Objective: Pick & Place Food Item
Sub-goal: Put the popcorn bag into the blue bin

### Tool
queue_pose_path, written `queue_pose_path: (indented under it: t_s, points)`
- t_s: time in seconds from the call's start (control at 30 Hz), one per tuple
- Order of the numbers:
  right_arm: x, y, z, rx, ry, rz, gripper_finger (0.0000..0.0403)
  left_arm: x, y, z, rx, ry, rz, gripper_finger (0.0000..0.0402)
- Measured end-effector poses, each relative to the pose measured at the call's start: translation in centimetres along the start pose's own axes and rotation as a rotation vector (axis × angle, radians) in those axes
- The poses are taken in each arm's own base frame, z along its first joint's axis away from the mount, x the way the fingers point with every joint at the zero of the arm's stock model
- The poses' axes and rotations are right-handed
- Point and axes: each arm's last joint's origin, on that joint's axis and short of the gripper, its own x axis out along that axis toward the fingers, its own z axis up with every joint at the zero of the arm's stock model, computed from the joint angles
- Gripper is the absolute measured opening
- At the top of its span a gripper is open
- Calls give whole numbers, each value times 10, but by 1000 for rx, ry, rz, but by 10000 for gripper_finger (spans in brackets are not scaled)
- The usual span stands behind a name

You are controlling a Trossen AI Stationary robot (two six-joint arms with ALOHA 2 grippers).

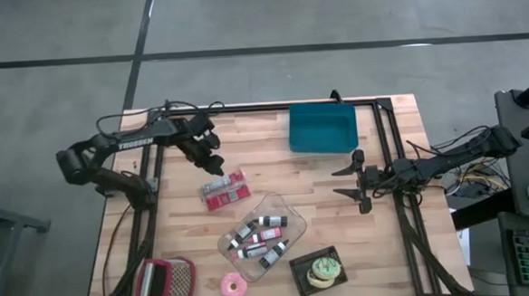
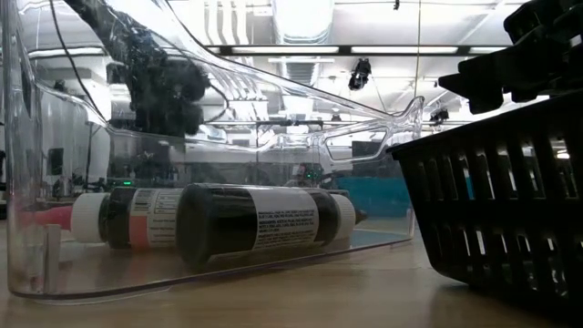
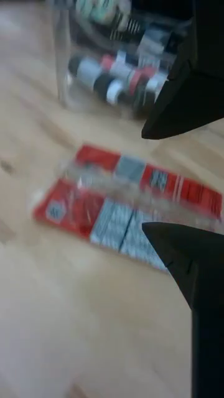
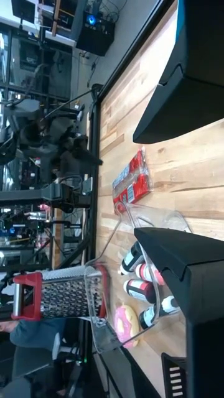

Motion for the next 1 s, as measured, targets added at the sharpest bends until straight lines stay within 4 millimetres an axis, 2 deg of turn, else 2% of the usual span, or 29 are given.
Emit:
queue_pose_path:
  t_s: [0.3, 0.5, 0.87, 1.0]
  points:
    - [0, 0, 0, -7, 0, 0, 226, 35, 23, 9, -107, 139, 103, 234]
    - [0, 0, 0, -8, 1, 0, 226, 52, 31, 11, -115, 229, 53, 234]
    - [0, 0, 0, -23, 2, -1, 226, 66, 29, 9, -33, 302, -54, 234]
    - [0, 0, 0, -23, 1, 0, 226, 62, 27, 13, -16, 288, 8, 234]
